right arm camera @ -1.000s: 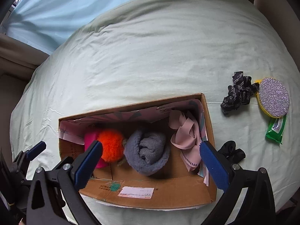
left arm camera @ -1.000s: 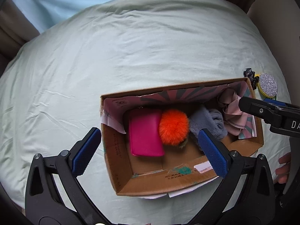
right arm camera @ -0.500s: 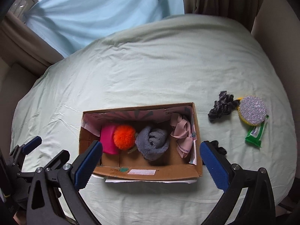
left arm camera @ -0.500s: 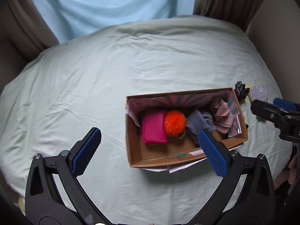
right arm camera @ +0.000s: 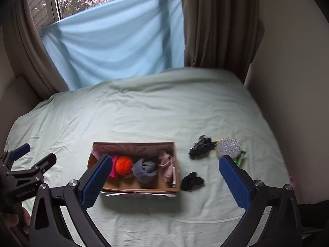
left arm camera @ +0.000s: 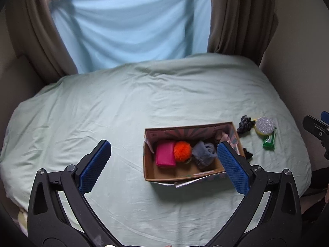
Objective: Organize soft objects
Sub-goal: 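Lift both tools away and move toward the black scrunchies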
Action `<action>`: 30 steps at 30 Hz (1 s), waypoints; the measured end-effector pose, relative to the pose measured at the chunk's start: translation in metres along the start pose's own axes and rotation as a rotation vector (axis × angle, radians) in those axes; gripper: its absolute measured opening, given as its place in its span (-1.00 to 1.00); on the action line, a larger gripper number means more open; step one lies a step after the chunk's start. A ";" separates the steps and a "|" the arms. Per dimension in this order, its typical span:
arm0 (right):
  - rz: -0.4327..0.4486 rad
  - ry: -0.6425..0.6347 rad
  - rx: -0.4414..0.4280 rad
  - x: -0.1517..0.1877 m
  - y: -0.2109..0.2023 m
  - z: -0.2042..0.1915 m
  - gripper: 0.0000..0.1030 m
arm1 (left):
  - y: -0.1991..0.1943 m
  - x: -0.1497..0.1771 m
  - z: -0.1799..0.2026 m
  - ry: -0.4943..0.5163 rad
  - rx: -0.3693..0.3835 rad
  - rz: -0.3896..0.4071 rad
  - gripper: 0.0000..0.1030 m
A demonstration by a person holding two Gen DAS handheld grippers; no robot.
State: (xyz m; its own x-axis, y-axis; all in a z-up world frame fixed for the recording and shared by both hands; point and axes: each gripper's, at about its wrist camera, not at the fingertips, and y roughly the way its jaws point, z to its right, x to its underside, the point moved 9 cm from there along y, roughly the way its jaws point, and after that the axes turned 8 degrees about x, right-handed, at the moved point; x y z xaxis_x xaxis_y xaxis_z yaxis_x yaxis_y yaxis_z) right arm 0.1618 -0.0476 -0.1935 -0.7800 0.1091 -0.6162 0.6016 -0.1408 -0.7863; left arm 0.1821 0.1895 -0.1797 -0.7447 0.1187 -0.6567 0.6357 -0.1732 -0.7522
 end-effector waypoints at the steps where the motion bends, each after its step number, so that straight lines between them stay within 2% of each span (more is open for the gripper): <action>1: 0.021 0.004 0.012 0.000 -0.009 0.007 1.00 | -0.007 -0.001 0.004 -0.001 -0.001 0.008 0.99; 5: 0.091 0.013 0.051 0.002 -0.039 0.034 1.00 | -0.023 0.000 0.022 -0.019 0.027 0.020 0.99; 8: 0.110 0.005 0.073 0.005 -0.050 0.052 1.00 | -0.027 0.005 0.039 -0.021 0.044 0.016 0.99; 15: 0.135 -0.010 0.063 0.010 -0.051 0.097 1.00 | -0.024 0.011 0.085 -0.047 0.041 0.009 0.99; 24: 0.131 -0.150 -0.052 0.004 -0.017 0.150 1.00 | -0.007 0.019 0.156 -0.160 -0.031 0.025 0.99; 30: 0.093 -0.224 -0.127 -0.005 0.035 0.186 1.00 | 0.039 0.033 0.200 -0.244 -0.082 -0.011 0.99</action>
State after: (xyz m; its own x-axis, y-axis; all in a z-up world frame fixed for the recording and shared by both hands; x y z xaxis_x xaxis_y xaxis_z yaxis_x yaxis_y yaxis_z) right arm 0.1547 -0.2356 -0.2092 -0.7306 -0.1212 -0.6720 0.6782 -0.0138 -0.7348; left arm 0.1414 -0.0091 -0.2199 -0.7723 -0.1215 -0.6236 0.6343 -0.0923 -0.7676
